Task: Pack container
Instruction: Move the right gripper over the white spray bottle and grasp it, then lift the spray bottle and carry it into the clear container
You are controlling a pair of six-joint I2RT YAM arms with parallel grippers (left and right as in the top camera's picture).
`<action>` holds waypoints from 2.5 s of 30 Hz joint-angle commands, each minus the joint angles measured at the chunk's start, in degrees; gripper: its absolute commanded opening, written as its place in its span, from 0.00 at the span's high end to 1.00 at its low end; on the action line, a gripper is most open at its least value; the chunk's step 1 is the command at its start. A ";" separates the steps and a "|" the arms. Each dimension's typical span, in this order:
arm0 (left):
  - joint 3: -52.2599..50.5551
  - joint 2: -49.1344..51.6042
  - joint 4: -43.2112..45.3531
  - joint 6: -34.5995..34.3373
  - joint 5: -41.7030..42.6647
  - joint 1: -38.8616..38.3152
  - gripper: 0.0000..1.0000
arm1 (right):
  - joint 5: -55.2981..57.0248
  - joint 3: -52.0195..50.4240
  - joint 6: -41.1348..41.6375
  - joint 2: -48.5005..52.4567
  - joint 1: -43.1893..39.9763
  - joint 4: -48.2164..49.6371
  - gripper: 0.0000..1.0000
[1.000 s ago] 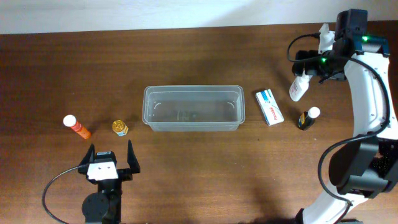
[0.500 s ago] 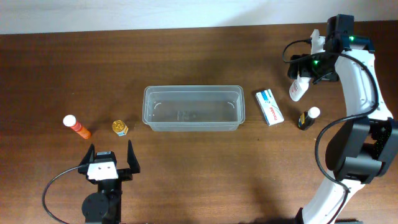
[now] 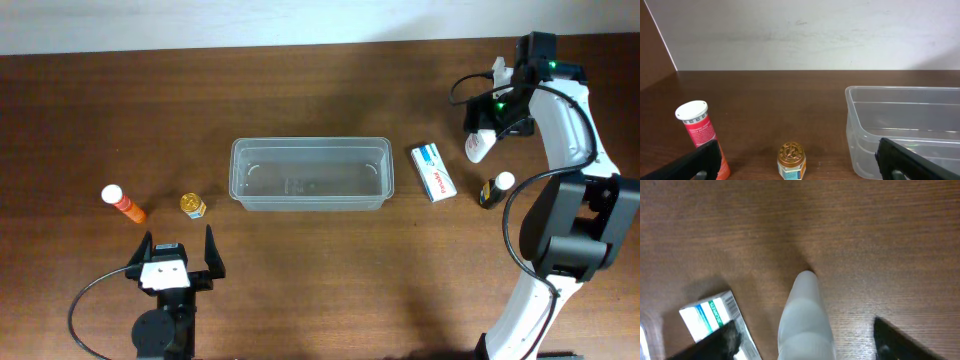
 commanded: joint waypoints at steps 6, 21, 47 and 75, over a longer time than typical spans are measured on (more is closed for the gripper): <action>-0.42 -0.44 0.15 1.09 0.59 0.35 0.01 | 0.48 0.44 -0.17 0.74 -0.11 0.22 0.58; -0.42 -0.44 0.13 1.09 0.59 0.35 0.00 | -0.02 3.10 1.55 0.68 -0.04 -2.56 0.85; -0.42 -0.44 0.15 1.09 0.59 0.35 0.01 | -11.74 42.64 5.38 0.31 18.69 -34.18 0.86; -0.42 -0.44 0.15 1.09 0.59 0.35 0.01 | 11.58 34.16 18.58 0.33 34.97 -35.98 0.90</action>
